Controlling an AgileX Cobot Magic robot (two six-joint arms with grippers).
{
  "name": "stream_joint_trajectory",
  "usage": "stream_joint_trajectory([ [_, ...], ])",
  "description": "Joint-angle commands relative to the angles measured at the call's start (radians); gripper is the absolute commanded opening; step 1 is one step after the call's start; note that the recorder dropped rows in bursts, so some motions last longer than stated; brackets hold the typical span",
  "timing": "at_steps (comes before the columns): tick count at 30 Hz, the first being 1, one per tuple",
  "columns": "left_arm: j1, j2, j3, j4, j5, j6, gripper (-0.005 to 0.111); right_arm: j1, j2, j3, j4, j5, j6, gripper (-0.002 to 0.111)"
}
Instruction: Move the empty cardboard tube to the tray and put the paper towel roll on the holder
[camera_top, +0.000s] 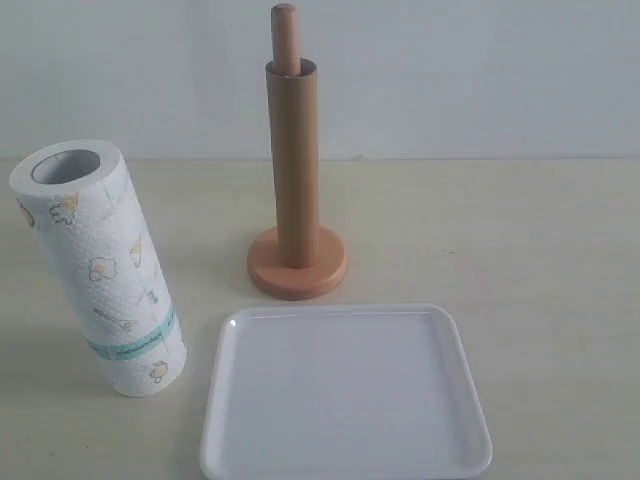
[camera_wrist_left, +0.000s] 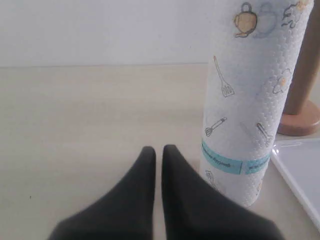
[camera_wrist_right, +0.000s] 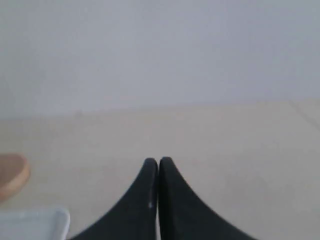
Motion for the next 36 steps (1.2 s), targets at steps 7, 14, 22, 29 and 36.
stream_joint_trajectory([
  [7, 0.003, -0.002, 0.004, -0.005, 0.001, 0.001, 0.004, -0.002, -0.005, -0.001, 0.024, -0.941, 0.103, 0.0],
  [14, 0.003, -0.002, 0.004, -0.005, 0.001, 0.001, 0.004, -0.002, 0.106, -0.344, -0.076, -0.738, 0.236, 0.0],
  [22, 0.003, -0.002, 0.004, -0.005, 0.001, 0.001, 0.004, -0.002, 0.519, -0.664, -0.885, -0.345, 1.02, 0.0],
  [29, 0.003, -0.002, 0.004, -0.005, 0.001, 0.001, 0.004, -0.002, 0.88, -0.65, -1.295, -0.489, 1.395, 0.0],
  [36, 0.003, -0.002, 0.004, -0.005, 0.001, 0.001, 0.004, -0.002, 1.181, -0.65, -1.314, -0.499, 1.548, 0.0],
])
